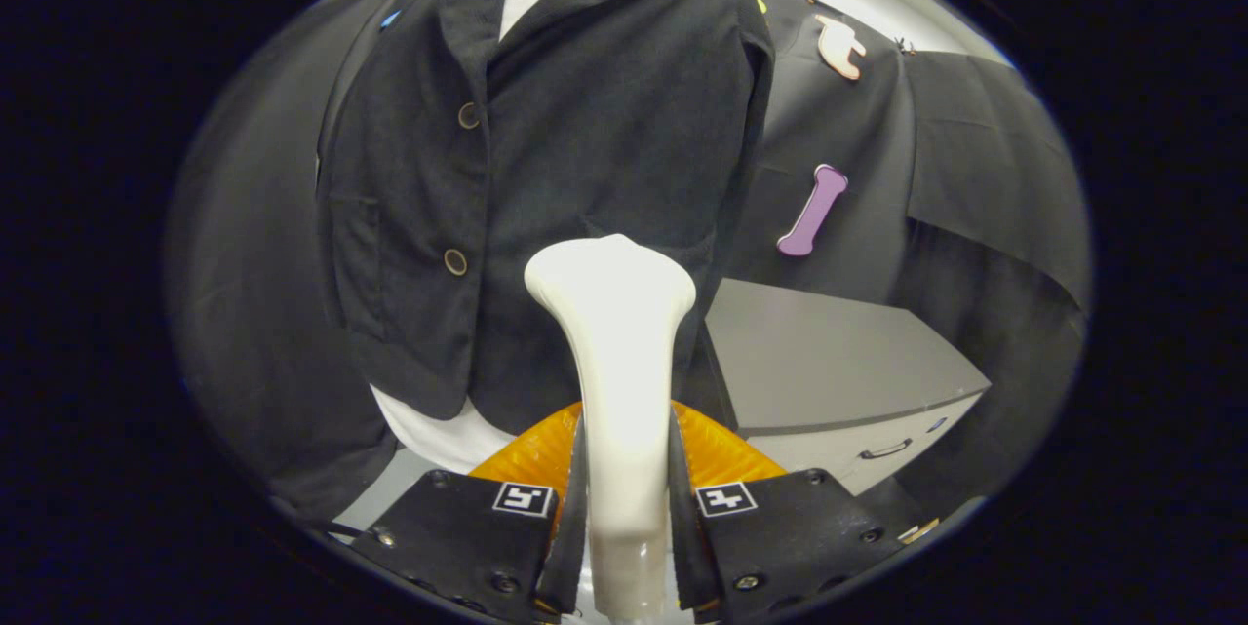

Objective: Iron the clothes twice with a garment steamer, once on the left side and once on the right side.

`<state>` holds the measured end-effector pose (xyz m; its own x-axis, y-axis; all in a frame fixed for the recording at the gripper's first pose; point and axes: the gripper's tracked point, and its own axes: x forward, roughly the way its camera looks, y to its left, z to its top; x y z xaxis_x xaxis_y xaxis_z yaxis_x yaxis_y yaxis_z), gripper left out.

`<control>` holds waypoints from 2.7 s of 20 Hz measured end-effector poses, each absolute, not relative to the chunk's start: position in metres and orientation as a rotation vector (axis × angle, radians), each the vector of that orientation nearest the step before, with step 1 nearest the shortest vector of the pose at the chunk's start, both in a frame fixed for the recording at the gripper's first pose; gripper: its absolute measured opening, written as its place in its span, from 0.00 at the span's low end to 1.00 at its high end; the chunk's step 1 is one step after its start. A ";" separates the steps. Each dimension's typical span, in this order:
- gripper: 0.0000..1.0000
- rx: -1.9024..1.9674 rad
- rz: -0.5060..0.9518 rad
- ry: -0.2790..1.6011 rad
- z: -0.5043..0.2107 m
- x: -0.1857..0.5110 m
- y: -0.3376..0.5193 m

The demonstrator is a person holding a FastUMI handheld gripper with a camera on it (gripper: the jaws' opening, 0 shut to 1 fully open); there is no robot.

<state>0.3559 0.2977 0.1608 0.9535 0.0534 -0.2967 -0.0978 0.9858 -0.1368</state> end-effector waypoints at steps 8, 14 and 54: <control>0.40 -0.138 0.089 0.395 0.106 0.358 0.299; 0.40 -0.143 0.099 0.449 0.065 0.357 0.296; 0.40 -0.122 0.195 -0.019 0.430 0.320 0.432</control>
